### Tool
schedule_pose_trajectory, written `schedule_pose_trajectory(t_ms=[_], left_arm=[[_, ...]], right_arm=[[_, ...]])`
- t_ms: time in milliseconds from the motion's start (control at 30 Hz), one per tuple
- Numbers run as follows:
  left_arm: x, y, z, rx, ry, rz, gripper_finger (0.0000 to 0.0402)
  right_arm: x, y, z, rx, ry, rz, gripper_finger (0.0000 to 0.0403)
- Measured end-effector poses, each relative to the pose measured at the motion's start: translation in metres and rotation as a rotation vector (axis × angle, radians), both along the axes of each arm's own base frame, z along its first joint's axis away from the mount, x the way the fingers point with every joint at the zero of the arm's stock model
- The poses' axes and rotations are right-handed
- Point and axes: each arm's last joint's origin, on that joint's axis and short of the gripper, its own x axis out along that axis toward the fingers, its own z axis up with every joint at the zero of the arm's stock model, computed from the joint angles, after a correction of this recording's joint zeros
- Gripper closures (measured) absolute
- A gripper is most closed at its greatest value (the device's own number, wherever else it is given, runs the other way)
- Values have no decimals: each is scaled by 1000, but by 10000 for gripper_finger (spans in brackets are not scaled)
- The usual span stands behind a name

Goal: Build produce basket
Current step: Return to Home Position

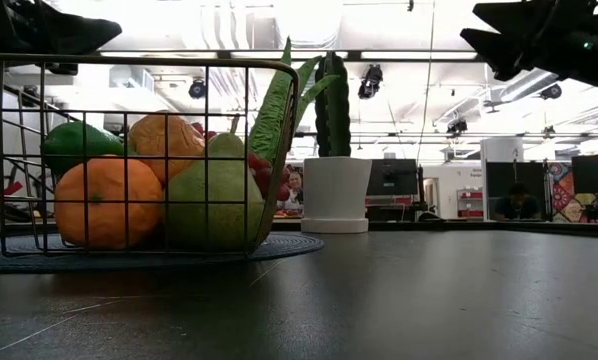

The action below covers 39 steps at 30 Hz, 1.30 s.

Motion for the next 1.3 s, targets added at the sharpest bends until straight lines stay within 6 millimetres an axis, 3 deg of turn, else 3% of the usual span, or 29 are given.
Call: schedule_pose_trajectory(t_ms=[1300], left_arm=[[0,0,0,0,0,0,393]], right_arm=[[0,0,0,0,1,0,56]])
